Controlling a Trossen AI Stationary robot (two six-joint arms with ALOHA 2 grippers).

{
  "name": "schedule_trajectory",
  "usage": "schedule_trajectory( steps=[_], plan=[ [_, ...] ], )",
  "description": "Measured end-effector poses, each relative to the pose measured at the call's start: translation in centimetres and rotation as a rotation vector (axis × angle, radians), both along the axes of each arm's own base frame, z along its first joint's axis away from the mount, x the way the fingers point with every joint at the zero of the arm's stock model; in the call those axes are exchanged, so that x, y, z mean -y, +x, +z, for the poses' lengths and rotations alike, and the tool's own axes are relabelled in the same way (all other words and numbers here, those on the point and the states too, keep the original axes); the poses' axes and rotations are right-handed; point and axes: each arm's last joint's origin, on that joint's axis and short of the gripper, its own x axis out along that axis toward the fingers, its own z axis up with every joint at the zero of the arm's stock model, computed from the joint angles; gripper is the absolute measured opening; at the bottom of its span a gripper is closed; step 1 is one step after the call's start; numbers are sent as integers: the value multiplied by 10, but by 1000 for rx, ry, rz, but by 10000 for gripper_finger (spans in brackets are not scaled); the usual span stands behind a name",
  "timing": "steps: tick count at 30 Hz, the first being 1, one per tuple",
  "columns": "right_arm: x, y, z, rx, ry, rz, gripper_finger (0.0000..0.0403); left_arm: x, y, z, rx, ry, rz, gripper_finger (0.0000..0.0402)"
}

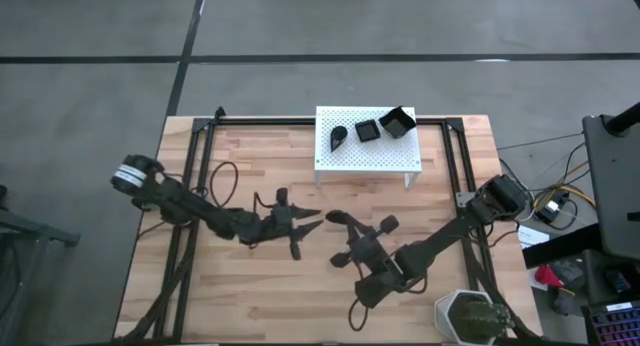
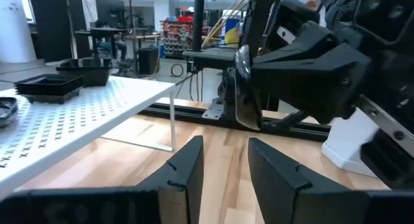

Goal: Pick & Place Mini shaped plates
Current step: Stack the drop shaped plate on top of the drop shaped plate on the shelf

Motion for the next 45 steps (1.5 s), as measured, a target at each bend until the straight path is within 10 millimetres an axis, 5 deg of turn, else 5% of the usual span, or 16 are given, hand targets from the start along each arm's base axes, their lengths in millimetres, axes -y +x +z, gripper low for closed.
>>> schedule_trajectory(
  steps=[12,45],
  plan=[
    [7,9,11,-38,-24,-28,8,3,11,12,23,-41,-7,116],
    [6,11,14,-46,-27,-27,8,-9,16,2,-53,-177,29,116]
  ],
)
